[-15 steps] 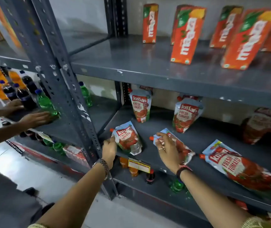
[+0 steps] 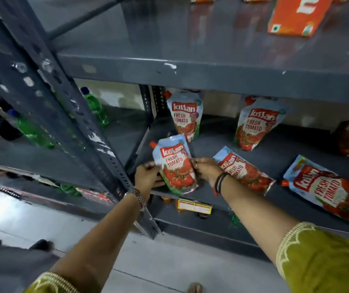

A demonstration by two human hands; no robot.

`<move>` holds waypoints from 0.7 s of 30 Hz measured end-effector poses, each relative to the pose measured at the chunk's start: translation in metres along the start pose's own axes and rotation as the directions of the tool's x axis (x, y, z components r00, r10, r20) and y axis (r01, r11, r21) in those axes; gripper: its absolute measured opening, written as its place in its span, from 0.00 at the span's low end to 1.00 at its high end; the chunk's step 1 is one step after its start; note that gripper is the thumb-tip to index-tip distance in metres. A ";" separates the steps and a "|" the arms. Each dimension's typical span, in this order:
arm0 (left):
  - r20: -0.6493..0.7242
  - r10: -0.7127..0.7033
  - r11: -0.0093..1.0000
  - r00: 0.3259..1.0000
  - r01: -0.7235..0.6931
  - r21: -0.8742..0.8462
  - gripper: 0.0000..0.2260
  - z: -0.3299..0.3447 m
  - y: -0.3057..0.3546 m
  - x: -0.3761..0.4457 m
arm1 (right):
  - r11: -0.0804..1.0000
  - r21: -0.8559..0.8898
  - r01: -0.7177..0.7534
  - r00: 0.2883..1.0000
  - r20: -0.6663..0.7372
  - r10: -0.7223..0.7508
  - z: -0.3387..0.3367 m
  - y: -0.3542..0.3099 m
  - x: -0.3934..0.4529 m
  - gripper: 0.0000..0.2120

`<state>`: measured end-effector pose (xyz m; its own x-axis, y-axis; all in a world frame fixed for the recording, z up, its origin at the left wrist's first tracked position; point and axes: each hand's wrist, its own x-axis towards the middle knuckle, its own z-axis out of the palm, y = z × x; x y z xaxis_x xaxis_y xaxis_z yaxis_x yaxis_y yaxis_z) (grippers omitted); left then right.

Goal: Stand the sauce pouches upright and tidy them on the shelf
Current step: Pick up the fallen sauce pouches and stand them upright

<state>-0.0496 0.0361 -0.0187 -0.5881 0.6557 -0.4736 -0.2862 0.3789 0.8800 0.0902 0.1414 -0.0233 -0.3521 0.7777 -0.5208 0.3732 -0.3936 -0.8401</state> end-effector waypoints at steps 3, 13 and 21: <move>0.001 0.124 0.992 0.992 -0.124 0.000 0.06 0.009 0.024 0.004 | 0.992 0.064 0.111 0.993 -0.049 -0.108 -0.013 -0.016 -0.006 0.14; -0.012 0.374 0.927 0.927 -0.373 0.049 0.07 0.038 0.039 0.053 | 0.934 -0.212 0.286 0.896 -0.285 -0.339 -0.024 -0.035 0.015 0.09; -0.054 0.049 0.995 0.997 -0.053 -0.087 0.10 0.056 -0.011 0.016 | 0.769 -0.639 0.033 0.917 -0.287 -0.278 -0.099 -0.006 -0.006 0.19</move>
<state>-0.0135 0.0793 -0.0375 -0.6412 0.6374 -0.4274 -0.3192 0.2850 0.9038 0.1754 0.1877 0.0005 -0.1805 0.9630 -0.2000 0.8235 0.0367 -0.5662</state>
